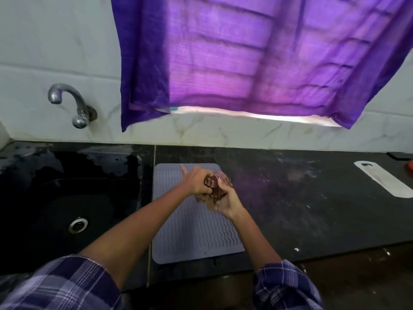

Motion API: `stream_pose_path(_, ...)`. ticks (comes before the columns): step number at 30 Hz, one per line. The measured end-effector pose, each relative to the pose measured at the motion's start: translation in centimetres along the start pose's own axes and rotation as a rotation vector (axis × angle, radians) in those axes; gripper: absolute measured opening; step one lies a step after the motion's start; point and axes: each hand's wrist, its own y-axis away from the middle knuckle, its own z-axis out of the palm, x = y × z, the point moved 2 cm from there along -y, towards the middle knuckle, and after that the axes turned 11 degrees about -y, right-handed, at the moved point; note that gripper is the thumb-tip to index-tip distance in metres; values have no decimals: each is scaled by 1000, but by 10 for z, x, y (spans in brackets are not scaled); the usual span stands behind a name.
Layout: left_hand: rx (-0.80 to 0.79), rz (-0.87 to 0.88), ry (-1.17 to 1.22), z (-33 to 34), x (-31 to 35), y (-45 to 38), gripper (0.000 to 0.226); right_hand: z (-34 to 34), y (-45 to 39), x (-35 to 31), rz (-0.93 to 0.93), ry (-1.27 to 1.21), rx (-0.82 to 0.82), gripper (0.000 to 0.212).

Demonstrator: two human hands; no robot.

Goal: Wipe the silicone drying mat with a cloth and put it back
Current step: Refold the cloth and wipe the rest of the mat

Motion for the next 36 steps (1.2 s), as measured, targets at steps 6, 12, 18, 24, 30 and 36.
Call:
stream_pose_path(6,-299,-43,334,18,-13,0,53,-4,-14,8,-100,-176,109,19)
stream_pose_path(12,-472,-141,508,29,-16,-16,43,3,-45,3,-199,30,246,20)
stream_pose_path(18,-549,-127,519,45,-54,-63,65,5,-94,-47,-345,249,378,48)
stream_pose_path(24,-184,-124,-306,54,-109,-141,75,28,-189,-70,-579,1109,278,24)
stream_pose_path(30,-347,-152,-617,71,-126,-167,104,36,-255,-2,-526,1847,33,29)
stream_pose_path(36,-345,-138,-619,61,-129,-165,105,30,-230,-7,-326,1941,-7,34)
